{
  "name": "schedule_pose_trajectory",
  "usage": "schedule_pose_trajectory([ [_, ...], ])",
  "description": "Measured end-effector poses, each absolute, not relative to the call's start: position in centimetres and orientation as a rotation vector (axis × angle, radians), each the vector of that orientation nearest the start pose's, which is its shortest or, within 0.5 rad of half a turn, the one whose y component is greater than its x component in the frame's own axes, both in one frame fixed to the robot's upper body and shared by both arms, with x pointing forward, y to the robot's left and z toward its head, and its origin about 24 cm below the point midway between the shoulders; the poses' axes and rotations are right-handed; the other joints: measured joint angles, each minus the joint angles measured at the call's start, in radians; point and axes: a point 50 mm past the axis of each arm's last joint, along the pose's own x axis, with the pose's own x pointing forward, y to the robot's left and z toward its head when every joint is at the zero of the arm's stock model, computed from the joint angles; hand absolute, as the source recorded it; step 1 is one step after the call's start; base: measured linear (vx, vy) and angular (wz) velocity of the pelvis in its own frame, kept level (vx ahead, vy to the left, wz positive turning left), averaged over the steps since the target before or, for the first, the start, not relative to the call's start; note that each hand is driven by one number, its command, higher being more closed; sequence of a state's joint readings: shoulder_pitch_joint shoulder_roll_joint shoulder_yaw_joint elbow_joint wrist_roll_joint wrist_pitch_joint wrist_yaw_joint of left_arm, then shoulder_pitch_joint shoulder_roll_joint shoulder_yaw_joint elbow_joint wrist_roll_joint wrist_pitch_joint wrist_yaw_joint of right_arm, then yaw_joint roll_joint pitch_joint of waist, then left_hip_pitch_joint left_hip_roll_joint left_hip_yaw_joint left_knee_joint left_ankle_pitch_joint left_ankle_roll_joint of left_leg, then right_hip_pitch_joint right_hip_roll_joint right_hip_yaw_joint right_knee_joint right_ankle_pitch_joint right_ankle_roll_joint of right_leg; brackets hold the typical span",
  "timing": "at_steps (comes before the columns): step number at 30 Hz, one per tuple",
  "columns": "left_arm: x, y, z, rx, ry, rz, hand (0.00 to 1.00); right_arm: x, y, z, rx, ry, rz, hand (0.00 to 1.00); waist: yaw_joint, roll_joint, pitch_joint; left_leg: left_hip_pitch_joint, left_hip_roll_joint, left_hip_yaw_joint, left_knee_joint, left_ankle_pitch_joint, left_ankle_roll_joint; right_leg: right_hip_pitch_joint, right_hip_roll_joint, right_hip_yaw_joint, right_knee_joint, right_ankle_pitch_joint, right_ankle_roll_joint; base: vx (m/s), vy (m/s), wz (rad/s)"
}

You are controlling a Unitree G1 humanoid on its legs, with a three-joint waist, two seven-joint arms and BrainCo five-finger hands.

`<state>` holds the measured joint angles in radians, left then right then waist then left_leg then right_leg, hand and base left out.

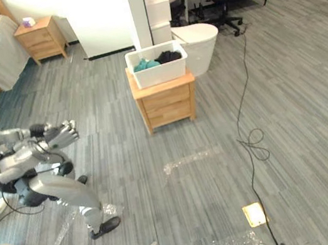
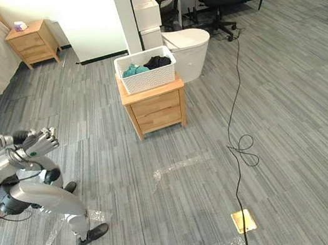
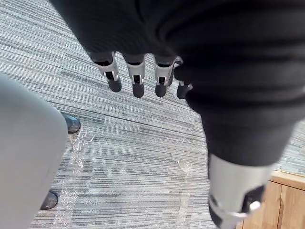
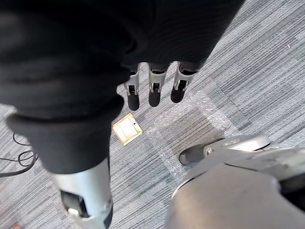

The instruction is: Pick up the laundry basket with both hands and put the clothes into the washing machine.

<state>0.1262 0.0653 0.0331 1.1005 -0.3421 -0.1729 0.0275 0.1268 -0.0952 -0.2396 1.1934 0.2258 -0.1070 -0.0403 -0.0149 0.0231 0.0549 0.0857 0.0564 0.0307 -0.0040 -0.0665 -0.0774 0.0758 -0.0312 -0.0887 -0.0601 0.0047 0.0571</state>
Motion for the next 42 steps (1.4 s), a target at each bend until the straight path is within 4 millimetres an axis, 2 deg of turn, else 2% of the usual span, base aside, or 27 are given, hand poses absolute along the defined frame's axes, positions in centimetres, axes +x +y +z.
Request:
schedule_pose_trajectory([
  [2, 7.82, 18.85, -16.38, -0.227, 1.025, 0.345, 0.00, 4.78, -21.70, -16.93, 0.206, 1.159, -0.493, 0.00, 0.000, -0.002, 0.002, 0.004, 0.000, 0.001, -0.016, 0.010, 0.013, 0.000, 0.002, -0.002, -0.008, 0.006, -0.008, -0.08, -0.014, 0.02],
  [3, 7.86, 18.87, -16.37, -0.227, 1.023, 0.346, 0.00, 4.78, -21.63, -16.94, 0.208, 1.159, -0.493, 0.00, 0.000, -0.011, 0.009, 0.017, 0.002, 0.001, -0.033, 0.020, 0.010, 0.008, 0.003, -0.005, -0.013, 0.010, -0.010, -0.12, -0.023, 0.02],
  [6, 7.86, 18.87, -16.37, -0.227, 1.023, 0.346, 0.00, 4.79, -21.64, -16.94, 0.208, 1.159, -0.493, 0.00, 0.000, -0.013, 0.011, 0.019, 0.004, 0.004, -0.035, 0.020, 0.010, 0.008, 0.007, -0.004, -0.017, 0.010, -0.011, -0.06, -0.017, -0.02],
  [12, 7.90, 18.89, -16.36, -0.227, 1.021, 0.347, 0.00, 4.72, -21.69, -16.94, 0.223, 1.155, -0.513, 0.00, 0.000, -0.005, 0.009, 0.033, 0.014, 0.008, -0.048, 0.019, 0.009, 0.023, 0.017, -0.003, -0.033, 0.012, -0.014, 0.00, -0.007, -0.01],
  [13, 7.91, 18.89, -16.35, -0.228, 1.021, 0.347, 0.00, 4.72, -21.71, -16.93, 0.224, 1.155, -0.514, 0.00, 0.000, -0.012, 0.013, 0.035, 0.014, 0.009, -0.048, 0.019, 0.009, 0.025, 0.017, -0.003, -0.033, 0.012, -0.014, 0.00, 0.000, 0.00],
  [14, 7.99, 18.87, -16.34, -0.228, 1.019, 0.346, 0.00, 4.80, -21.71, -16.92, 0.226, 1.152, -0.514, 0.00, 0.001, -0.006, 0.011, 0.034, 0.014, 0.010, -0.048, 0.019, 0.009, 0.025, 0.017, -0.004, -0.033, 0.012, -0.014, 0.00, 0.000, 0.00],
  [18, 8.13, 18.99, -16.30, -0.225, 1.016, 0.346, 0.00, 4.88, -21.70, -16.92, 0.228, 1.150, -0.516, 0.00, 0.001, -0.012, 0.015, 0.035, 0.012, 0.012, -0.048, 0.019, 0.009, 0.025, 0.014, -0.004, -0.032, 0.012, -0.013, -0.02, 0.000, 0.00],
  [42, 8.08, 18.91, -16.35, -0.228, 1.018, 0.346, 0.00, 4.76, -21.79, -16.92, 0.249, 1.146, -0.536, 0.00, 0.001, -0.007, 0.013, 0.027, 0.015, 0.013, -0.030, 0.017, 0.006, 0.027, 0.016, -0.015, -0.033, 0.013, -0.015, -0.04, -0.004, 0.01],
])
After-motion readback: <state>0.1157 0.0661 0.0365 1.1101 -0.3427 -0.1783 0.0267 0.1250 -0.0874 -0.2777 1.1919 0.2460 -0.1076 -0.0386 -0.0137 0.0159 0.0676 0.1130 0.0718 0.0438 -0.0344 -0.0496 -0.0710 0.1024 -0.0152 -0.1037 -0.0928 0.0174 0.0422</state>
